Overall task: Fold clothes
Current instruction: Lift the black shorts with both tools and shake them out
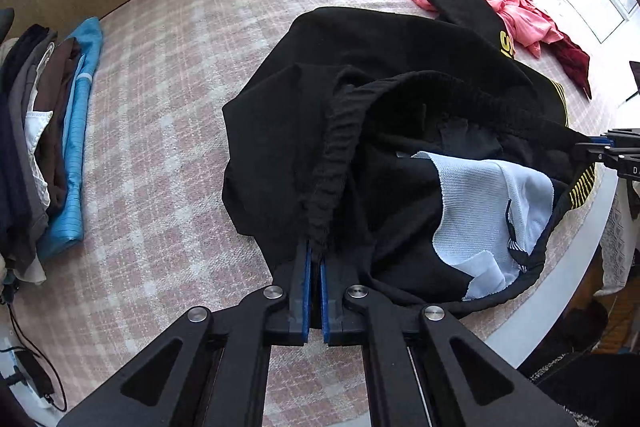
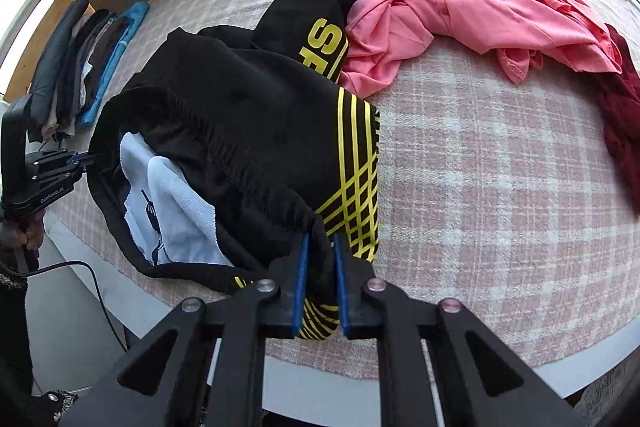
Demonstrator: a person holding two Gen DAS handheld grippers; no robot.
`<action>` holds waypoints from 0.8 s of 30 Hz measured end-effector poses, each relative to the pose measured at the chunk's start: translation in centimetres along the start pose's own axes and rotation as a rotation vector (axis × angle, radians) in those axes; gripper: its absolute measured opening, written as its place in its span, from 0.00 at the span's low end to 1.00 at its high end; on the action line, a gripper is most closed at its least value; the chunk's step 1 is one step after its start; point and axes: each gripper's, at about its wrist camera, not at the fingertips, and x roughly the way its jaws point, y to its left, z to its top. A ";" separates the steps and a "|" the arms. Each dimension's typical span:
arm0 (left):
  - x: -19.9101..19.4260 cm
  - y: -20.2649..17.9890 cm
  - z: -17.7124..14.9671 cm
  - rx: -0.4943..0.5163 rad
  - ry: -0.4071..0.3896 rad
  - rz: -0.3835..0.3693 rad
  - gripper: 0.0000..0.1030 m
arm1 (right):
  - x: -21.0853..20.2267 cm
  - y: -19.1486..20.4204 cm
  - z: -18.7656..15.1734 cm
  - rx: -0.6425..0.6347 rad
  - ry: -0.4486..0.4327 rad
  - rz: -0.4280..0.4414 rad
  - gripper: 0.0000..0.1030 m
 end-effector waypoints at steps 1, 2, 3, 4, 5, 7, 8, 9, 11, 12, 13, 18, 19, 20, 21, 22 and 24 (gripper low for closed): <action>-0.7 0.2 -0.3 -0.019 -0.015 0.002 0.02 | -0.5 0.1 -0.2 -0.015 -0.005 0.003 0.07; -1.6 0.3 -0.6 -0.039 -0.035 -0.001 0.02 | -1.0 0.2 -0.4 -0.031 -0.010 0.005 0.07; -3.2 0.5 -0.9 -0.053 -0.067 0.004 0.02 | -2.1 0.6 -0.5 -0.055 -0.026 0.006 0.07; -5.1 0.6 -1.1 -0.066 -0.105 0.017 0.02 | -3.2 1.0 -0.6 -0.079 -0.042 0.006 0.06; -7.3 0.9 -1.2 -0.072 -0.150 0.027 0.02 | -5.2 1.5 -0.2 -0.106 -0.082 0.005 0.06; -12.4 1.4 -1.0 -0.078 -0.247 0.042 0.02 | -9.5 2.5 0.6 -0.161 -0.165 0.003 0.06; -15.0 1.7 -0.7 -0.081 -0.295 0.053 0.02 | -12.3 3.3 1.5 -0.184 -0.216 0.007 0.06; -17.7 1.8 -0.2 -0.087 -0.345 0.068 0.02 | -15.1 4.0 2.4 -0.206 -0.268 0.011 0.06; -23.4 1.6 0.8 -0.078 -0.444 0.108 0.02 | -20.7 5.5 4.2 -0.249 -0.373 0.019 0.06; -26.2 1.2 1.3 -0.068 -0.494 0.141 0.02 | -23.7 6.9 4.5 -0.284 -0.438 0.006 0.06; -28.7 0.9 1.6 -0.057 -0.542 0.171 0.02 | -26.7 8.2 4.8 -0.320 -0.504 -0.007 0.06; -39.0 -0.3 0.9 -0.041 -0.721 0.250 0.02 | -38.7 12.6 3.2 -0.397 -0.733 0.024 0.06; -40.3 -0.5 0.4 -0.038 -0.742 0.257 0.02 | -39.8 12.9 2.5 -0.404 -0.758 0.032 0.06; -41.4 -0.7 -0.1 -0.032 -0.759 0.264 0.02 | -40.9 13.2 1.9 -0.411 -0.781 0.040 0.06; -42.2 -1.0 -0.7 -0.025 -0.769 0.272 0.02 | -42.1 13.6 1.2 -0.417 -0.805 0.048 0.06; -42.8 -1.2 -1.1 -0.016 -0.771 0.279 0.02 | -43.2 13.9 0.5 -0.424 -0.829 0.056 0.06; -43.3 -1.4 -1.3 0.001 -0.762 0.287 0.02 | -43.6 14.4 -0.5 -0.439 -0.838 0.060 0.06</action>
